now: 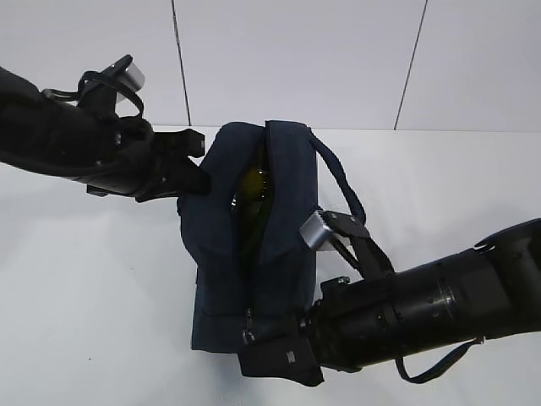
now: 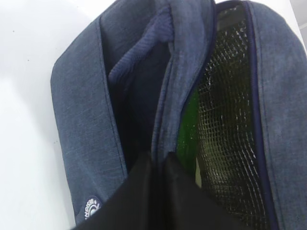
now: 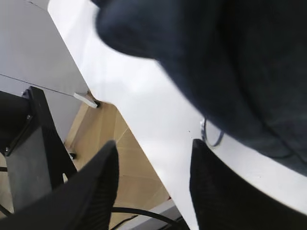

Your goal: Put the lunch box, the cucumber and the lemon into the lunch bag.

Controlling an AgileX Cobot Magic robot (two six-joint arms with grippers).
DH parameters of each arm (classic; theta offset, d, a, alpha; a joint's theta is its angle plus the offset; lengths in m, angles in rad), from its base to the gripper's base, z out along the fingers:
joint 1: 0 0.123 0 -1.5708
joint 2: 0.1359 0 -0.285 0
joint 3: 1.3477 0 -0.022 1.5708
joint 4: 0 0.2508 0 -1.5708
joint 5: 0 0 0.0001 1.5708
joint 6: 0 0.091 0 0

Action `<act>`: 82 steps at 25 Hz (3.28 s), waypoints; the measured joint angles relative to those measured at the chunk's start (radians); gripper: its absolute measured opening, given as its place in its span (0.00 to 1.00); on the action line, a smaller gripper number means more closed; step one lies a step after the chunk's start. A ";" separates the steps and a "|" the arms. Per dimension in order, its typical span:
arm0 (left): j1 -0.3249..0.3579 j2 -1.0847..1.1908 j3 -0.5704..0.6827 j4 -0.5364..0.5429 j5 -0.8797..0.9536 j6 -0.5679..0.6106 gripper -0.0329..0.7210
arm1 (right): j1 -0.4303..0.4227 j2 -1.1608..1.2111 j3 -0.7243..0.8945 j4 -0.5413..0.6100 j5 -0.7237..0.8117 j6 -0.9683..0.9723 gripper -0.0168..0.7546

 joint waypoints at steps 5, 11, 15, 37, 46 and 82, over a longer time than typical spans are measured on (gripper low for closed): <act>0.000 0.000 0.000 0.000 0.004 0.000 0.05 | 0.000 0.040 -0.011 0.000 -0.005 -0.003 0.52; 0.000 0.000 0.000 0.000 0.019 0.000 0.05 | 0.000 0.077 -0.082 0.000 -0.005 -0.008 0.57; 0.000 0.000 0.000 0.000 0.023 0.000 0.05 | 0.000 0.094 -0.089 -0.002 -0.007 -0.010 0.55; 0.000 0.000 0.000 0.000 0.026 0.000 0.05 | 0.002 0.115 -0.089 -0.002 -0.064 -0.011 0.05; 0.000 0.000 0.000 0.000 0.026 0.000 0.05 | 0.002 0.115 -0.089 -0.042 -0.010 0.048 0.05; 0.000 0.000 0.000 -0.220 0.110 0.000 0.05 | 0.002 0.126 -0.119 -0.002 -0.129 0.186 0.52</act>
